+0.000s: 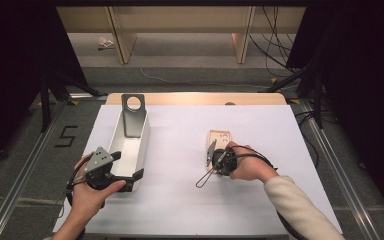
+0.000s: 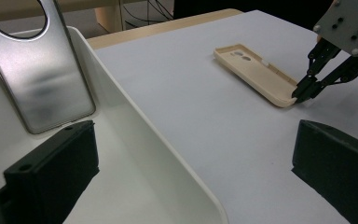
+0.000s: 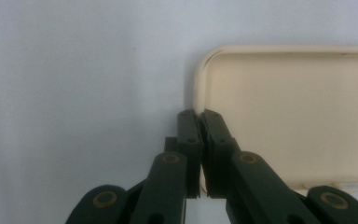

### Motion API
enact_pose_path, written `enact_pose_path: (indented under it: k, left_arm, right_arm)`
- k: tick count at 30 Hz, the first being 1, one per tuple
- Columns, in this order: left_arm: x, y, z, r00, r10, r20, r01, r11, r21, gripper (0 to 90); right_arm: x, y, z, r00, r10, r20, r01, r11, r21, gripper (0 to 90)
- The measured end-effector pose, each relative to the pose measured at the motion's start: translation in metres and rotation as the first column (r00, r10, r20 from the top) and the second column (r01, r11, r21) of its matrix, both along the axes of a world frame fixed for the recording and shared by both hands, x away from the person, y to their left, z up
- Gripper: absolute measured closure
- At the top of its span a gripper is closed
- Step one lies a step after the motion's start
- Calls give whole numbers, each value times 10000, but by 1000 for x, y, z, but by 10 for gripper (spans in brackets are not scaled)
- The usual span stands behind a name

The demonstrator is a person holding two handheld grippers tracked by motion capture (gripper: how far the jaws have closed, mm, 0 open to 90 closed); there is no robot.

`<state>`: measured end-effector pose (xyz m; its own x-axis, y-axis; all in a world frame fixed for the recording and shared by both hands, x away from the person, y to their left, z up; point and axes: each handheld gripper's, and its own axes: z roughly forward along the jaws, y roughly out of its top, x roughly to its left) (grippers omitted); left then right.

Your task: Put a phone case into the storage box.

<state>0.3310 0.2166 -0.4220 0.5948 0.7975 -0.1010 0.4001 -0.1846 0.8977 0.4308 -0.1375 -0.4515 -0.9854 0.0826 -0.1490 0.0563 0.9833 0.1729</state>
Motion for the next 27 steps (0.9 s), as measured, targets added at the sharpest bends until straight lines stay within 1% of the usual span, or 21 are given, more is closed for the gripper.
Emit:
enact_pose_path:
  k: [1,2,6,8,9,11,14,18,21,26,27]
  left_arm:
    - [0,0,0,10000,-3,11,3,10000,10,0]
    - [0,0,0,10000,-5,9,5,10000,6,0]
    - [0,0,0,10000,-11,9,11,10000,9,0]
    - [0,0,0,10000,7,8,-7,10000,-14,0]
    - [0,0,1,10000,12,15,-12,10000,-18,0]
    - [0,0,1,10000,28,23,-28,10000,-35,0]
    - [0,0,1,10000,29,25,-29,10000,-30,0]
    - [0,0,1,10000,24,19,-24,10000,-26,0]
    - [0,0,1,10000,29,32,-28,10000,-31,0]
    - [0,0,0,10000,12,25,-12,10000,-32,1]
    - [0,0,0,10000,11,16,-11,10000,-39,1]
  right_arm:
    - [-1,-1,1,10000,-45,18,45,10000,12,878]
    - [-1,-2,1,9999,10,123,-11,9999,143,878]
    - [-3,-5,6,9998,-173,104,165,9976,677,879]
    - [-3,-8,7,9994,-344,71,336,9949,955,879]
    - [-3,-9,8,9994,-340,88,329,9935,1092,879]
    - [-4,-12,10,9989,-474,26,463,9857,1620,879]
    - [-5,-16,12,9986,-537,25,517,9714,2317,879]
    - [-7,-22,16,9979,-640,-1,608,9476,3136,879]
    - [-8,-26,17,9965,-831,-39,788,9278,3646,879]
    - [-14,-33,20,9956,-921,-167,902,8961,4346,879]
    - [-15,-34,21,9954,-945,-169,920,8884,4497,879]
